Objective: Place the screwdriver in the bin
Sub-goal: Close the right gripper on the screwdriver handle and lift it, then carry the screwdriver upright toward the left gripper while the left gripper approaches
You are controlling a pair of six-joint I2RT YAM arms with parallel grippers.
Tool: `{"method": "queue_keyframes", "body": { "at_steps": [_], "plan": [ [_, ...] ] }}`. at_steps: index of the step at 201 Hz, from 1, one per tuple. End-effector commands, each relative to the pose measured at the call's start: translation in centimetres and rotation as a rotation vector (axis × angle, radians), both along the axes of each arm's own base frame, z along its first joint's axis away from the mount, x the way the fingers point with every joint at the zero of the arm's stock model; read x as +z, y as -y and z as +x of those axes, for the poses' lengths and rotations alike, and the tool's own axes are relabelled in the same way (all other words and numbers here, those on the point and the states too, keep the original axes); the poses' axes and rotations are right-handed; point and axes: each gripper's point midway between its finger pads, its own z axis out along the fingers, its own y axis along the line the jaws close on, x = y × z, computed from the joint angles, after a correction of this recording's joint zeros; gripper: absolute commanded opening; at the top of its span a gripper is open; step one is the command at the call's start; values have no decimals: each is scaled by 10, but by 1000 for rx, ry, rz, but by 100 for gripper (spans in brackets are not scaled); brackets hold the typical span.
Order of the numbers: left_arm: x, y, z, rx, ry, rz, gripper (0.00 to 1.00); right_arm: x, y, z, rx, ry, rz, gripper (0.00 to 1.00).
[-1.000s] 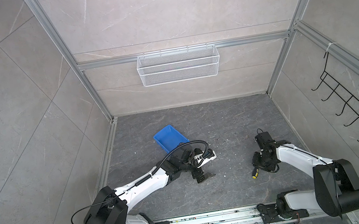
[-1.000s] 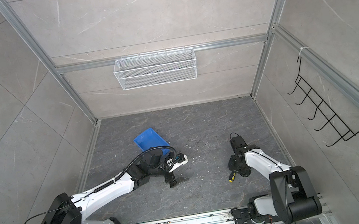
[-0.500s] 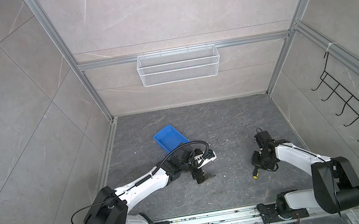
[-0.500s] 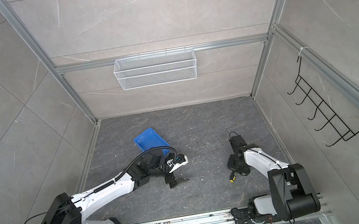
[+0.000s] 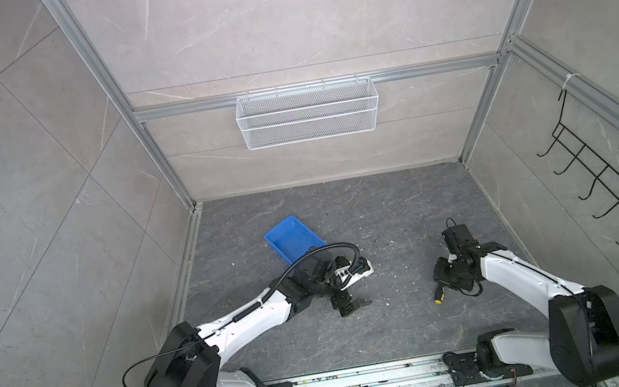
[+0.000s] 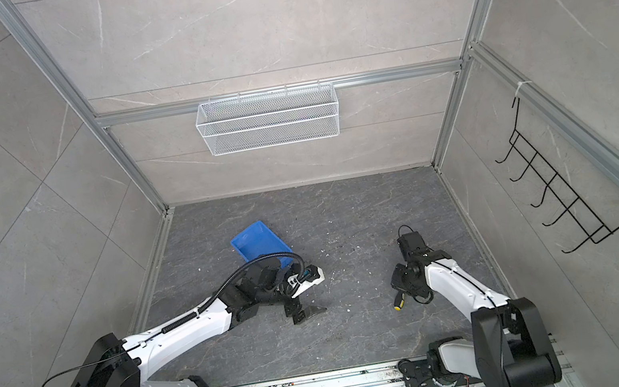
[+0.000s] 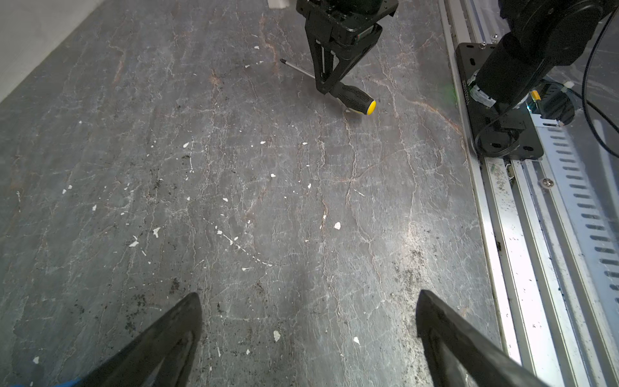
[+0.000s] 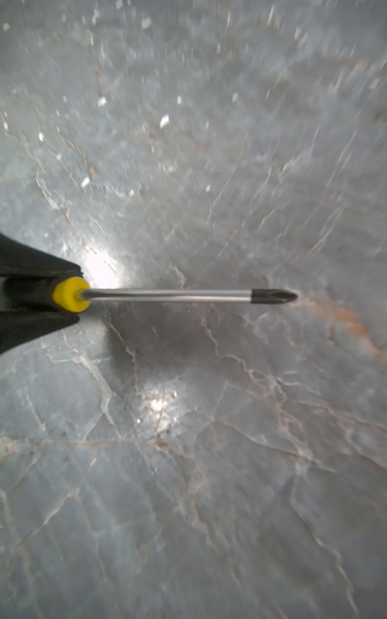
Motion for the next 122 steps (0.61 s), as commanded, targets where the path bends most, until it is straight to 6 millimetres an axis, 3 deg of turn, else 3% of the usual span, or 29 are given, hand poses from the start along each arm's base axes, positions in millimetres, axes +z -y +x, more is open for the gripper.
{"method": "queue_keyframes", "body": {
  "at_steps": [1,55,122],
  "plan": [
    [26,7,6,39,37,-94,100,22,-4,11,41,84,9,0],
    [45,12,24,171,-30,-180,100,66,-14,32,109,242,44,0],
    [71,11,48,349,-175,-315,100,134,-48,65,235,493,197,0]
  ]
}}
